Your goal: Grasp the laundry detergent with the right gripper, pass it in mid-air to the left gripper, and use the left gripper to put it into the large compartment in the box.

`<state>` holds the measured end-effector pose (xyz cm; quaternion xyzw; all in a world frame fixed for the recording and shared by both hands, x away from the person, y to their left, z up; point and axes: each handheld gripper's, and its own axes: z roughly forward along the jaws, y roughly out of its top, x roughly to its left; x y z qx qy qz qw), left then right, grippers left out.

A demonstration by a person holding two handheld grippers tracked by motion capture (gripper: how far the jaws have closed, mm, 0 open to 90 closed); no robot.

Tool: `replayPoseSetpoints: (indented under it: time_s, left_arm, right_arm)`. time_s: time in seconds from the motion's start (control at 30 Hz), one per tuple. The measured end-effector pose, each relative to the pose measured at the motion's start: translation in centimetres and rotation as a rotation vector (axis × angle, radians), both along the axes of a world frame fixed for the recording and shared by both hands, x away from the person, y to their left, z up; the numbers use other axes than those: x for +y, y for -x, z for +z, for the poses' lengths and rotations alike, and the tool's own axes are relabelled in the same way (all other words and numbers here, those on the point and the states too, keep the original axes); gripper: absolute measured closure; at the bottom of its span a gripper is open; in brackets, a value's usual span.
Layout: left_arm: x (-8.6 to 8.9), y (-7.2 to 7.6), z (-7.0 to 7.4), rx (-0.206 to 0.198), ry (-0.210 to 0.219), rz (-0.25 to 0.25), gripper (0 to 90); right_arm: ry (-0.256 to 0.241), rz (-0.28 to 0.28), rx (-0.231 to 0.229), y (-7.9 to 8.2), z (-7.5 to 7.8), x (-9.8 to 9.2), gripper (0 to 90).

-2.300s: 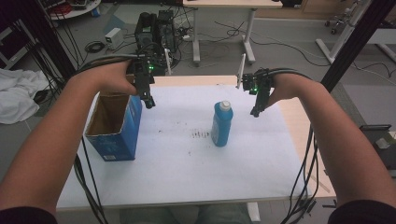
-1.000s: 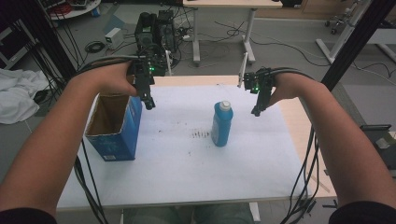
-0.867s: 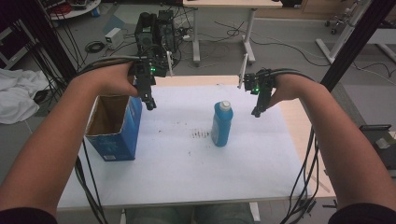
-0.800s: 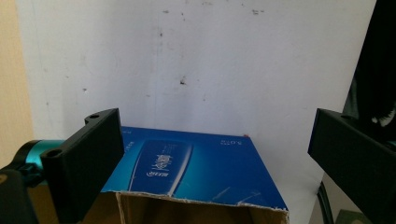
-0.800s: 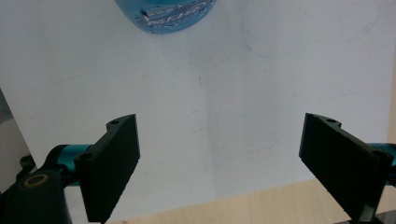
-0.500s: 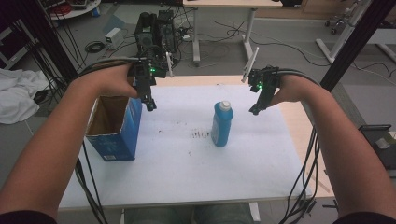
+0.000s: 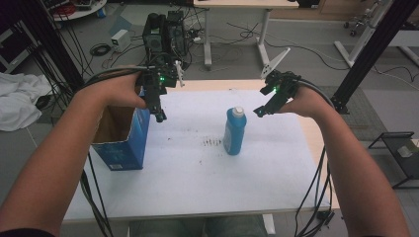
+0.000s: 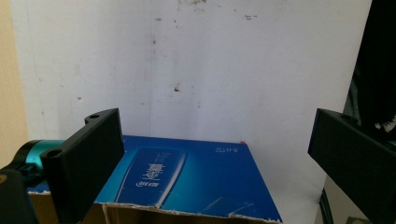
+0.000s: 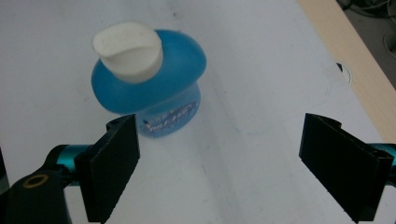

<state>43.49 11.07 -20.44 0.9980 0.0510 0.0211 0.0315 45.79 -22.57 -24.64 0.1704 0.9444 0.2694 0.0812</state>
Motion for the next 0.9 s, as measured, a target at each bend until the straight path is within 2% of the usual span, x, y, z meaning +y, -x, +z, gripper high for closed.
replayPoseSetpoints:
  time_s: [0.1,0.13,0.17,0.23,0.27,0.3,0.37,0.43,0.57,0.7,0.9]
  left_arm:
    - [0.1,0.1,-0.2,0.001,-0.001,0.002,3.4]
    - [0.2,0.1,-0.3,-0.001,0.003,0.007,3.3]
    - [0.4,0.1,-0.4,0.002,0.007,0.004,3.3]
    - [0.5,0.1,-0.5,0.0,0.006,0.006,3.4]
    - [0.5,0.1,-0.5,0.0,0.006,0.006,3.3]
    - [0.7,0.1,-0.5,-0.002,0.012,0.007,3.3]
    - [0.7,0.1,-0.5,-0.004,0.008,0.005,3.4]
    - [0.6,0.1,-0.6,0.003,0.011,0.004,3.4]
    - [0.5,0.2,-0.7,0.003,0.013,-0.001,3.3]
    - [0.5,0.3,-0.9,-0.006,0.017,-0.004,3.4]
    - [0.3,0.5,-1.3,0.003,0.017,-0.011,3.4]
  right_arm:
    - [-0.072,-0.038,-0.008,0.1,-0.1,-0.3,11.4]
    - [-0.095,-0.038,-0.018,0.0,-0.1,-0.5,11.4]
    - [-0.119,-0.063,-0.033,0.1,-0.2,-0.6,11.4]
    - [-0.158,-0.076,-0.06,-0.1,-0.3,-1.0,11.4]
    - [-0.158,-0.076,-0.06,-0.1,-0.3,-1.0,11.4]
    - [-0.193,-0.104,-0.093,0.0,-0.4,-1.5,11.4]
    - [-0.213,-0.139,-0.117,0.2,-0.5,-1.9,11.4]
    - [-0.228,-0.173,-0.146,0.4,-0.8,-2.3,11.4]
    - [-0.237,-0.215,-0.159,1.2,-1.4,-3.1,11.4]
    - [-0.236,-0.226,-0.169,2.2,-2.2,-4.1,11.4]
    - [-0.244,-0.254,-0.176,4.2,-3.7,-5.1,11.4]
